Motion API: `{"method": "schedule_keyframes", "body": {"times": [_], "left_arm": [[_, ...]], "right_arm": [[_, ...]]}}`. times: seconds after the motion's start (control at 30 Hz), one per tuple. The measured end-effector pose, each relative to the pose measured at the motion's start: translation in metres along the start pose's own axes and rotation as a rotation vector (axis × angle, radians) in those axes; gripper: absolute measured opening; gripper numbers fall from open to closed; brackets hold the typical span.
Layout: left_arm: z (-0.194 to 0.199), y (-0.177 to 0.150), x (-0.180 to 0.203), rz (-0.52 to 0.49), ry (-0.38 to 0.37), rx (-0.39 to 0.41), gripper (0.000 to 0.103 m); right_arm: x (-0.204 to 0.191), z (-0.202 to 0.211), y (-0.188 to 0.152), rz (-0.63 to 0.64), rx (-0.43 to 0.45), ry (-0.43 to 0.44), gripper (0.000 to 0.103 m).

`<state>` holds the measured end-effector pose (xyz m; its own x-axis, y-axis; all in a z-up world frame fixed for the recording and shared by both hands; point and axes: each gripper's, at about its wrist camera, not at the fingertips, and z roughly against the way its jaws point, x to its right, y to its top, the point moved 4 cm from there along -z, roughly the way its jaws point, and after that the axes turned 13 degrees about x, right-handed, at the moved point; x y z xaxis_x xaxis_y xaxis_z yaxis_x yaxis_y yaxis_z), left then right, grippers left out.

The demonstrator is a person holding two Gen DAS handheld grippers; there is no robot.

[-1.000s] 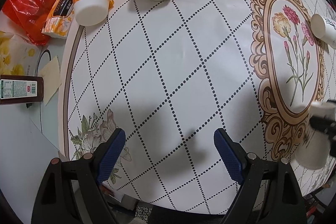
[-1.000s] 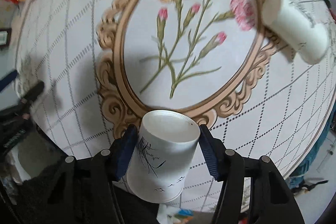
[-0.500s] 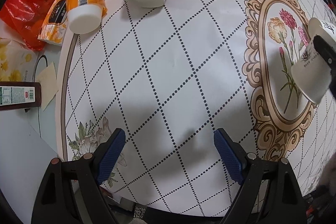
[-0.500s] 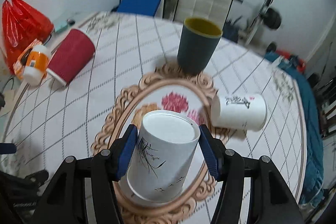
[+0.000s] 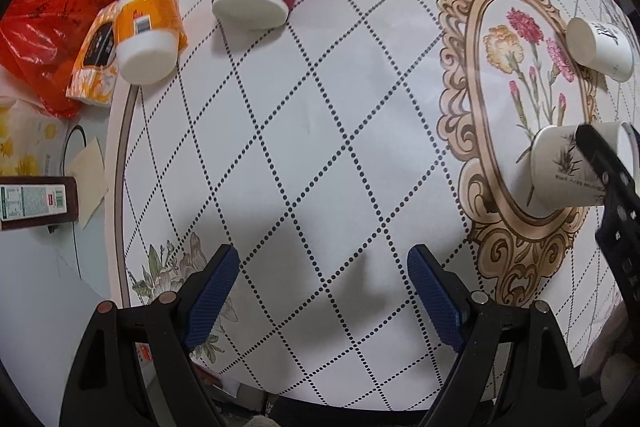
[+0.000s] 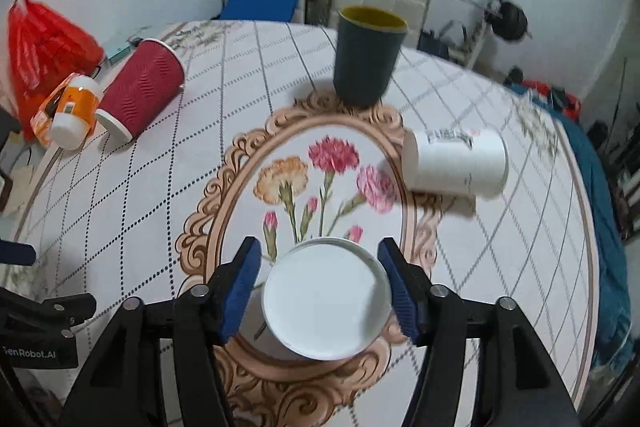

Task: Flip cup upside down
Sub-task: 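Lower the inverted white cup onto the floral medallion with the right gripper, then open the right gripper and withdraw it from the cup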

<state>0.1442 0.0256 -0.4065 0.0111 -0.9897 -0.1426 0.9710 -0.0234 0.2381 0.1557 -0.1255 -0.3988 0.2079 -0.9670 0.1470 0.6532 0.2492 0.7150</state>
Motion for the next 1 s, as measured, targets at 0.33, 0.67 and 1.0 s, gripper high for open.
{"method": "schedule_keyframes", "body": {"times": [0.33, 0.67, 1.0], "left_arm": [[0.063, 0.011, 0.022, -0.102, -0.086, 0.130, 0.088], [0.110, 0.002, 0.044, -0.133, -0.146, 0.222, 0.099], [0.190, -0.020, 0.041, -0.112, -0.123, 0.356, 0.099]], "right_arm": [[0.047, 0.062, -0.011, -0.298, -0.209, -0.122, 0.097], [0.060, 0.135, -0.023, -0.298, -0.185, -0.218, 0.097], [0.075, 0.208, -0.013, -0.305, -0.094, -0.187, 0.097]]}}
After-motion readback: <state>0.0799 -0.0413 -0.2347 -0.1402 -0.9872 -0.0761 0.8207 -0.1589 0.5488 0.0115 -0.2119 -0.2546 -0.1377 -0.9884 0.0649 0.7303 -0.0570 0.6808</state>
